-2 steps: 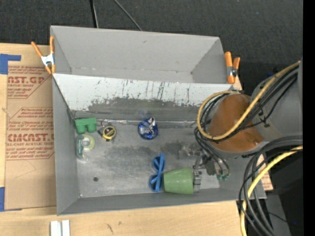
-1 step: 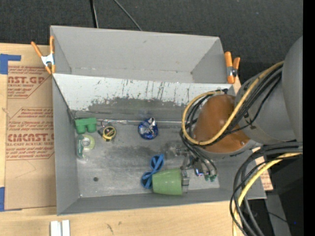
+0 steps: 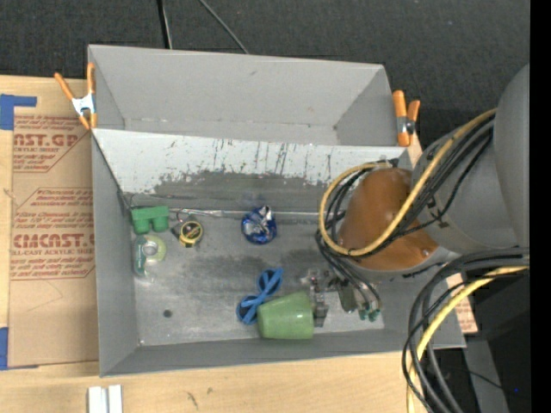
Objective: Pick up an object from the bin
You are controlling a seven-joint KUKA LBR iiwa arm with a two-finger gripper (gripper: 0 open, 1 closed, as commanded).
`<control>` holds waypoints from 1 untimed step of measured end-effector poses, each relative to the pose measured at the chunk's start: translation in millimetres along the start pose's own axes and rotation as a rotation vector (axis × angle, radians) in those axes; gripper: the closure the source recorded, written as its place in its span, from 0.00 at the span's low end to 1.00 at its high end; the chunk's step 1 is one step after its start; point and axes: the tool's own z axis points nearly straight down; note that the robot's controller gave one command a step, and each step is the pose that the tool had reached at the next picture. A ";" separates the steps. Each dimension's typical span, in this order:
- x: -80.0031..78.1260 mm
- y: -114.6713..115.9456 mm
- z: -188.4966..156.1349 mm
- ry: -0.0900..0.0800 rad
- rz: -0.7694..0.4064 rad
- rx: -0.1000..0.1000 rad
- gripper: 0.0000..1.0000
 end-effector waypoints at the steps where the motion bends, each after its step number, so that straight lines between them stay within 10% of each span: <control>1: -36.9 47.6 -105.8 -0.010 0.007 -0.002 1.00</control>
Offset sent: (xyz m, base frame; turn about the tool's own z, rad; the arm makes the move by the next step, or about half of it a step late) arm 0.0318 0.0459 0.1014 0.0124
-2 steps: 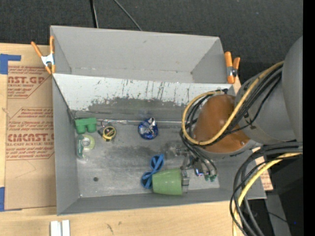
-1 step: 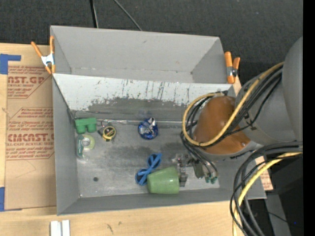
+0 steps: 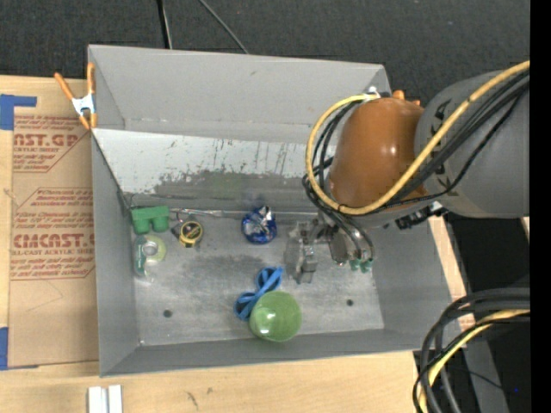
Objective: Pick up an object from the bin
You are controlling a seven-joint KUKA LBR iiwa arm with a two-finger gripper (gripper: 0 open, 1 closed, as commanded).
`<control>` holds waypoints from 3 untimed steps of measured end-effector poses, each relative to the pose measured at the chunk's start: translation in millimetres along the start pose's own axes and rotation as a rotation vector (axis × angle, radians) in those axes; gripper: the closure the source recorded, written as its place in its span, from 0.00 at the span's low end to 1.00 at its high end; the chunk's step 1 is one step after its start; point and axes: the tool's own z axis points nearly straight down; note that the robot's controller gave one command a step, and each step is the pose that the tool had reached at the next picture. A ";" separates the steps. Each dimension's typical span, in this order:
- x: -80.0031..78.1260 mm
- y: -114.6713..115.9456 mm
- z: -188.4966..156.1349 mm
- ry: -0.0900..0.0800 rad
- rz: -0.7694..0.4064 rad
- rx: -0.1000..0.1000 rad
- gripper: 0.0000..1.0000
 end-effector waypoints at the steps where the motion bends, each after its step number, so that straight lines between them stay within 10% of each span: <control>1: 2.7 -2.4 4.7 0.010 0.003 0.002 0.00; 2: 10.8 7.7 97.9 0.018 -0.126 0.001 0.00; 3: 8.7 7.6 94.3 0.012 -0.126 0.001 1.00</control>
Offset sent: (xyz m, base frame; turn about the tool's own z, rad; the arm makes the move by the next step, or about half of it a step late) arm 0.0000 0.0000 0.0000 0.0000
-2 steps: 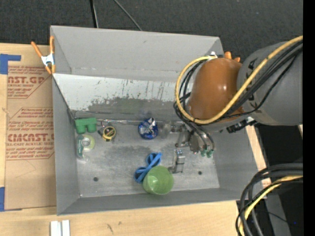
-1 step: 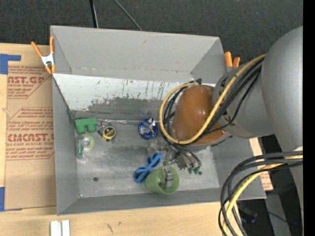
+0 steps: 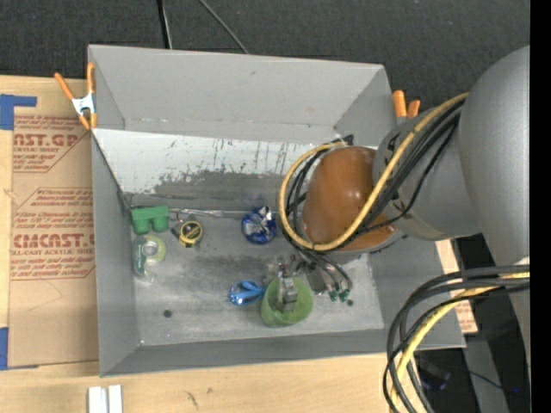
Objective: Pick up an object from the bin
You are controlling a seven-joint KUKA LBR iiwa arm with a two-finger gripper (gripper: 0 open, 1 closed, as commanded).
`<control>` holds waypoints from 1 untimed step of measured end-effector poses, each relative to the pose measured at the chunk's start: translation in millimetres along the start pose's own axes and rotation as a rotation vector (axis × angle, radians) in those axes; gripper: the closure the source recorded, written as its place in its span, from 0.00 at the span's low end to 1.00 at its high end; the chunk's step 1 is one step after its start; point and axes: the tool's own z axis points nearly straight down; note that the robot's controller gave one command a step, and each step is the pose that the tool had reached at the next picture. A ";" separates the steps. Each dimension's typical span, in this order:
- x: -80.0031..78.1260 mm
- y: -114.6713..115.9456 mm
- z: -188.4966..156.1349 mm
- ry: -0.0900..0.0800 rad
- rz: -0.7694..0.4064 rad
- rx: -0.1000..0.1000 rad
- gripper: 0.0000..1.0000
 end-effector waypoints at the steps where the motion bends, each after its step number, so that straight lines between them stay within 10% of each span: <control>1: 23.6 -10.9 -116.1 -0.007 -0.018 0.002 1.00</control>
Offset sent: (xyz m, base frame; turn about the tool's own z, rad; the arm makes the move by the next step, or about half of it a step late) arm -0.0227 -0.0145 0.1124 -0.0188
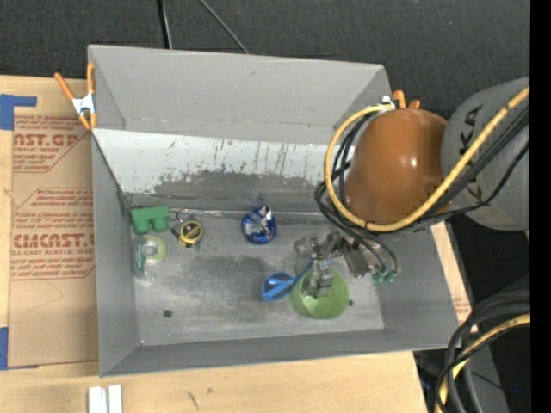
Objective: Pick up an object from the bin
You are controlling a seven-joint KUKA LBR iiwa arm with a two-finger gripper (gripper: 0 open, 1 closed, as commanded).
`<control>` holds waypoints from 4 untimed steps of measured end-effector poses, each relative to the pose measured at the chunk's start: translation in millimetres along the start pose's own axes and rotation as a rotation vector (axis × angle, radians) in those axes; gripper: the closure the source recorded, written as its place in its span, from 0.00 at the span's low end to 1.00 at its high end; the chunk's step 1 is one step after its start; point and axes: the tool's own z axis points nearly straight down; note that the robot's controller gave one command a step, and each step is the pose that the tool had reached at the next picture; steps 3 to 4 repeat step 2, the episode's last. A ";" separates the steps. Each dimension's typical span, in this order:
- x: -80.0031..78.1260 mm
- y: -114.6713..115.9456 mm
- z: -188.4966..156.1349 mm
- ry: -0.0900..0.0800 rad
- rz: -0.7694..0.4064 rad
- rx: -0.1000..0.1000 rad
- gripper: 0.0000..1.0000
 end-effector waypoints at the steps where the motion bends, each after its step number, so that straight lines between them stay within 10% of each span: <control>1: -6.4 4.8 -90.7 0.001 -0.393 -0.001 1.00; 2: 1.1 6.0 -20.8 0.009 -0.825 -0.007 1.00; 4: 1.1 6.0 -20.8 0.009 -0.825 -0.007 1.00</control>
Offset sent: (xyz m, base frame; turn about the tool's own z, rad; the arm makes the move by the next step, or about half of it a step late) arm 0.0036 0.0051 0.0899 -0.3928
